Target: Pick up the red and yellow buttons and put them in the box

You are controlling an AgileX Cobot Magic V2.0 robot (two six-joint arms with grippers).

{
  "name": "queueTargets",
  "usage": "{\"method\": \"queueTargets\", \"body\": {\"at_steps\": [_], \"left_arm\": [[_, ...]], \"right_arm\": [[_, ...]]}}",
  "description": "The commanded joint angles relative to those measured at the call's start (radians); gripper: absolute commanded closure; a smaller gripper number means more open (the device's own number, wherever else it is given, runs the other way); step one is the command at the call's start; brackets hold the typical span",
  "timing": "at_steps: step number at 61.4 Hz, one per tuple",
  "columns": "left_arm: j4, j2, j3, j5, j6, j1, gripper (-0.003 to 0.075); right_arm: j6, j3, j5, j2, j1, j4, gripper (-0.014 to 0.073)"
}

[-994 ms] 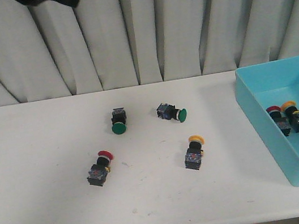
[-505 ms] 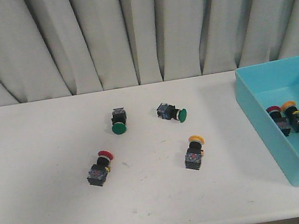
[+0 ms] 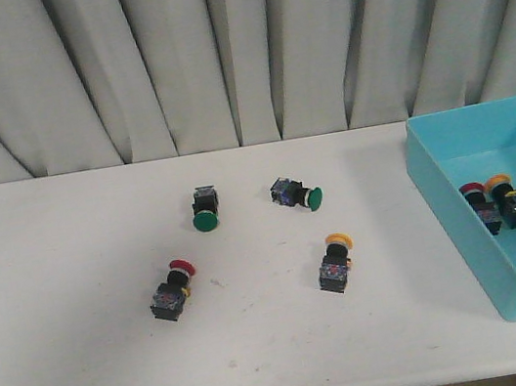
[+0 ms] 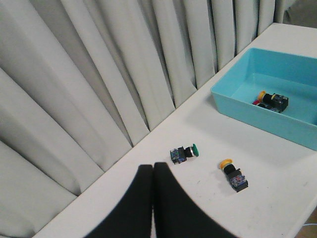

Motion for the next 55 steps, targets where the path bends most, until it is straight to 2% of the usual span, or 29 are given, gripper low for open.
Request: {"method": "queueTargets", "body": {"at_steps": [1, 16, 20, 28, 39, 47, 55], "left_arm": [[0.003, -0.012, -0.020, -0.052, -0.005, -0.003, 0.0728], [0.009, -0.007, -0.001, -0.066, -0.007, -0.003, 0.0728], [0.048, -0.039, 0.065, -0.135, -0.026, -0.003, 0.0728], [0.065, -0.168, 0.345, -0.393, -0.112, 0.039, 0.0728], [-0.010, -0.371, 0.804, -0.716, -0.112, 0.208, 0.0728], [-0.058, -0.497, 1.040, -0.823, -0.111, 0.337, 0.0728], [-0.065, -0.609, 1.190, -0.847, -0.111, 0.428, 0.0728]], "right_arm": [[-0.003, -0.024, -0.076, 0.003, 0.003, 0.009, 0.0601], [-0.003, -0.024, -0.076, 0.003, 0.003, 0.010, 0.0601], [-0.003, -0.024, -0.076, 0.003, 0.003, 0.010, 0.0601], [-0.003, -0.024, -0.076, 0.003, 0.003, 0.010, 0.0601], [-0.003, -0.024, -0.076, 0.003, 0.003, 0.010, 0.0601], [-0.003, -0.024, -0.076, 0.003, 0.003, 0.010, 0.0601], [-0.003, -0.024, -0.076, 0.003, 0.003, 0.010, 0.0601]]}}
